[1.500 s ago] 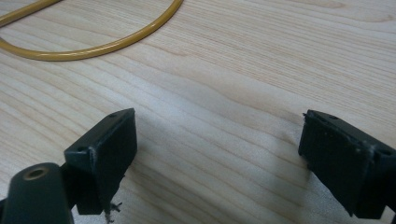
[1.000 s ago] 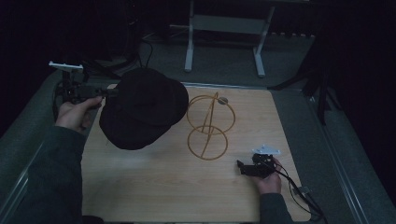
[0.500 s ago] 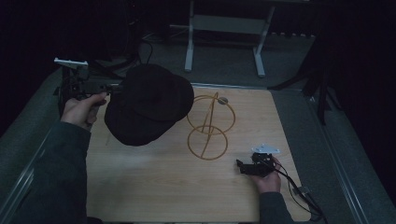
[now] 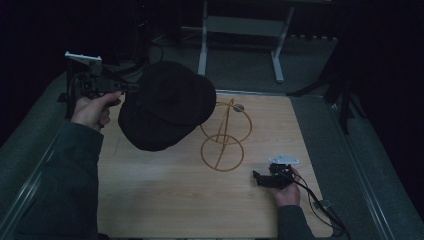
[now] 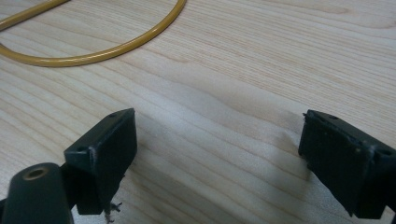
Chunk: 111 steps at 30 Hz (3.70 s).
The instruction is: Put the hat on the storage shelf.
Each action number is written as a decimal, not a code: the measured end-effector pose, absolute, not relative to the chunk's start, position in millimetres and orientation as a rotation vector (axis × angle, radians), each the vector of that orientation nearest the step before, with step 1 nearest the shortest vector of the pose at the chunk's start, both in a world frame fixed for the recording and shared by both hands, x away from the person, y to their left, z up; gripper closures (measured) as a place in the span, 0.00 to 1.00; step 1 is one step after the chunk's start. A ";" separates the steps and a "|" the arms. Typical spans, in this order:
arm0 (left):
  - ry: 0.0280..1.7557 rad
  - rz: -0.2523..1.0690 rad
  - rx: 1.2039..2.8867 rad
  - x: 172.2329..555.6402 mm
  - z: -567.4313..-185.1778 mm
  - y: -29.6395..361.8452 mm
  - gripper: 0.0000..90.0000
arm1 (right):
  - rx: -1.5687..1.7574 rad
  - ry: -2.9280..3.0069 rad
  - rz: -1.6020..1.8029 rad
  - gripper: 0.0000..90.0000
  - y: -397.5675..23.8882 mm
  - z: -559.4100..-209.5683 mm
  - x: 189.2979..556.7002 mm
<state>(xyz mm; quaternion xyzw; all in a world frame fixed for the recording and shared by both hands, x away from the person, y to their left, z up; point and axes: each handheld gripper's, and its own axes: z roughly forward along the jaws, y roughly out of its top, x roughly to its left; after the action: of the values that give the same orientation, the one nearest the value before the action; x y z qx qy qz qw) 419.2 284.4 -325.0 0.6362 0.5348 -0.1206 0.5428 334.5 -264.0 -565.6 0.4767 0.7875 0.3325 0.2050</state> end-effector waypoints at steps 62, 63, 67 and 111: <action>1.167 -0.450 1.564 466.8 -327.0 162.5 0.85 | 1.324 2.200 0.926 0.13 -263.5 -565.6 335.6; 1.165 -0.450 1.565 467.5 -327.9 161.2 0.85 | 1.325 2.199 0.927 0.13 -263.4 -565.6 335.6; 1.169 -0.450 1.565 470.3 -332.2 157.7 0.85 | 1.326 2.198 0.928 0.13 -263.4 -565.6 335.6; 1.252 -0.550 1.512 502.9 -408.5 131.4 0.87 | 1.322 2.200 0.933 0.13 -262.6 -565.8 334.3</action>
<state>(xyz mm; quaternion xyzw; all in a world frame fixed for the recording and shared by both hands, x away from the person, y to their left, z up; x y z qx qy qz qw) 502.9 131.4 -408.5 0.6319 0.5230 -0.2297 0.5239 334.3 -262.6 -565.8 0.4740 0.7887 0.3344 0.2037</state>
